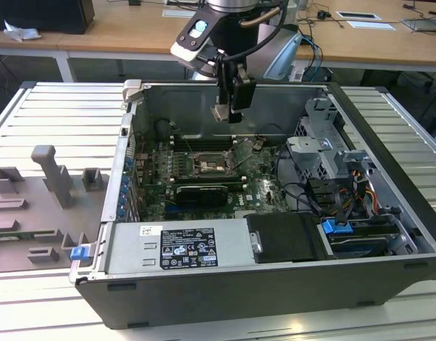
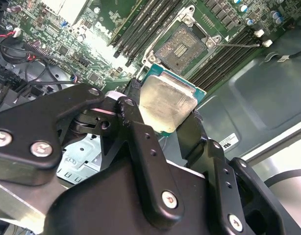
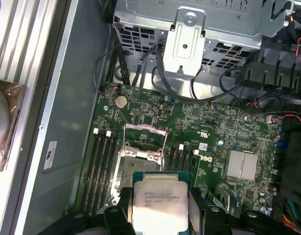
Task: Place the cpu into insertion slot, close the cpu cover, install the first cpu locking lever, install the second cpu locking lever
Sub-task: 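Place the cpu into insertion slot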
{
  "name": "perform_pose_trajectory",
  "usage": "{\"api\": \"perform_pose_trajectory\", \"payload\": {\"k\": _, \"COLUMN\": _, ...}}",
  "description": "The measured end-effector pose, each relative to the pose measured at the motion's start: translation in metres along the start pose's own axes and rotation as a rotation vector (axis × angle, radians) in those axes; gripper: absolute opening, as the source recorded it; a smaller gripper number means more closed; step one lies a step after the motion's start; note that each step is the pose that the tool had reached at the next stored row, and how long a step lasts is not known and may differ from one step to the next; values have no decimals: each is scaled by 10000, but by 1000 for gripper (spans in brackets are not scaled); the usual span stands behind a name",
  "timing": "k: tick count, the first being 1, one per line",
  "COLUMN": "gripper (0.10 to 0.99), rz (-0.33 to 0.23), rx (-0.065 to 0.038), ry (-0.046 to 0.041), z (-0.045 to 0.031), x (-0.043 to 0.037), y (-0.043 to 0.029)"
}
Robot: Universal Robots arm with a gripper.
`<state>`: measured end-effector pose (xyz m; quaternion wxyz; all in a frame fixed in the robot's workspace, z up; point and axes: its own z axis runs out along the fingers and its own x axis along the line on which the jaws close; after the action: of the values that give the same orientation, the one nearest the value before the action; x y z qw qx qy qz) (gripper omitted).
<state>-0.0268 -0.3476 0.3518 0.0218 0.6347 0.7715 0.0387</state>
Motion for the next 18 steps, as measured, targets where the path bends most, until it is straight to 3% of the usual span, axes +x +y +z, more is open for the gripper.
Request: {"api": "perform_pose_trajectory", "payload": {"k": 18, "gripper": 541, "rz": 0, "rx": 0, "ry": 1, "z": 108, "x": -2, "y": -9}}
